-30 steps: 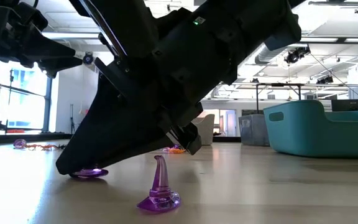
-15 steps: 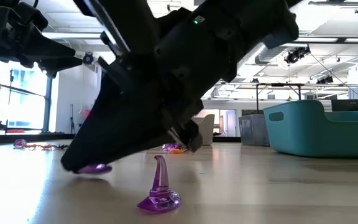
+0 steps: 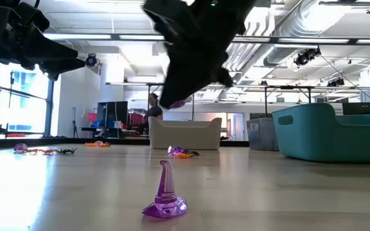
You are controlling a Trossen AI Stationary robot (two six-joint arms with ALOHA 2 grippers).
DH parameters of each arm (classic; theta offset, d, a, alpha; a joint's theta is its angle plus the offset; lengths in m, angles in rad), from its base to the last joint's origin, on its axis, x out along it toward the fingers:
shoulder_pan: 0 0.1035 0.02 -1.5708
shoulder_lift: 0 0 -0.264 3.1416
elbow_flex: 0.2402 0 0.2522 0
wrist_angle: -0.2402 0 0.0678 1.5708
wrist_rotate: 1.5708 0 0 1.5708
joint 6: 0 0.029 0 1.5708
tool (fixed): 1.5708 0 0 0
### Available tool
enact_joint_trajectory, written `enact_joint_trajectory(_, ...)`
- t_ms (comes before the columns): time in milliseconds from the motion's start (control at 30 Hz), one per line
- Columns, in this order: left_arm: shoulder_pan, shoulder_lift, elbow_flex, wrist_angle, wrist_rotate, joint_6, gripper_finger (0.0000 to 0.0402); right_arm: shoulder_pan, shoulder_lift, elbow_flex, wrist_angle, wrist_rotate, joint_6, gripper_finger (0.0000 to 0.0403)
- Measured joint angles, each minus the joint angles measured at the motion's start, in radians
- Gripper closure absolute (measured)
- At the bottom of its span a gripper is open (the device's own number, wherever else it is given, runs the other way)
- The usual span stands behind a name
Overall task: Sort Halloween decoration
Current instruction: Put the purple witch hat toy into the white bin
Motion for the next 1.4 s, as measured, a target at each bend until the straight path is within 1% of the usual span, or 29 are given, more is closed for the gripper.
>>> enact_joint_trajectory(67,0.0,0.0,0.0,0.0,0.0,0.0,0.0216,-0.037,-0.048,0.0,-0.094,0.028,-0.043,0.0397)
enact_joint_trajectory(167,0.0,0.0,0.0,0.0,0.0,0.0,0.0216,-0.107,-0.11,0.001,-0.196,0.039,-0.095,0.0397)
enact_joint_trajectory(267,0.0,0.0,0.0,0.0,0.0,0.0,0.0216,-0.204,-0.146,0.001,-0.247,0.04,-0.16,0.0397)
enact_joint_trajectory(500,0.0,0.0,0.0,0.0,0.0,0.0,0.0216,-0.466,-0.16,0.001,-0.23,-0.049,-0.411,0.0397)
enact_joint_trajectory(600,0.0,0.0,0.0,0.0,0.0,0.0,0.0216,-0.559,-0.16,0.001,-0.224,-0.048,-0.468,0.0397)
enact_joint_trajectory(700,0.0,0.0,0.0,0.0,0.0,0.0,0.0216,-0.623,-0.16,0.001,-0.219,-0.052,-0.5,0.0397)
enact_joint_trajectory(867,0.0,0.0,0.0,0.0,0.0,0.0,0.0216,-0.674,-0.142,0.002,-0.207,-0.074,-0.561,0.0397)
enact_joint_trajectory(967,0.0,0.0,0.0,0.0,0.0,0.0,0.0216,-0.684,-0.126,0.001,-0.175,-0.075,-0.606,0.0396)
enact_joint_trajectory(1033,0.0,0.0,0.0,0.0,0.0,0.0,0.0216,-0.686,-0.118,0.001,-0.143,-0.093,-0.632,0.0388)
enact_joint_trajectory(1167,0.0,0.0,0.0,0.0,0.0,0.0,0.0216,-0.692,-0.101,0.0,-0.116,-0.127,-0.666,0.0348)
enact_joint_trajectory(1300,0.0,0.0,0.0,0.001,0.0,0.0,0.0216,-0.692,-0.095,0.0,-0.113,-0.134,-0.682,0.0296)
enact_joint_trajectory(1400,0.0,0.0,0.0,0.0,0.0,0.0,0.0216,-0.689,-0.095,0.0,-0.112,-0.132,-0.681,0.027)
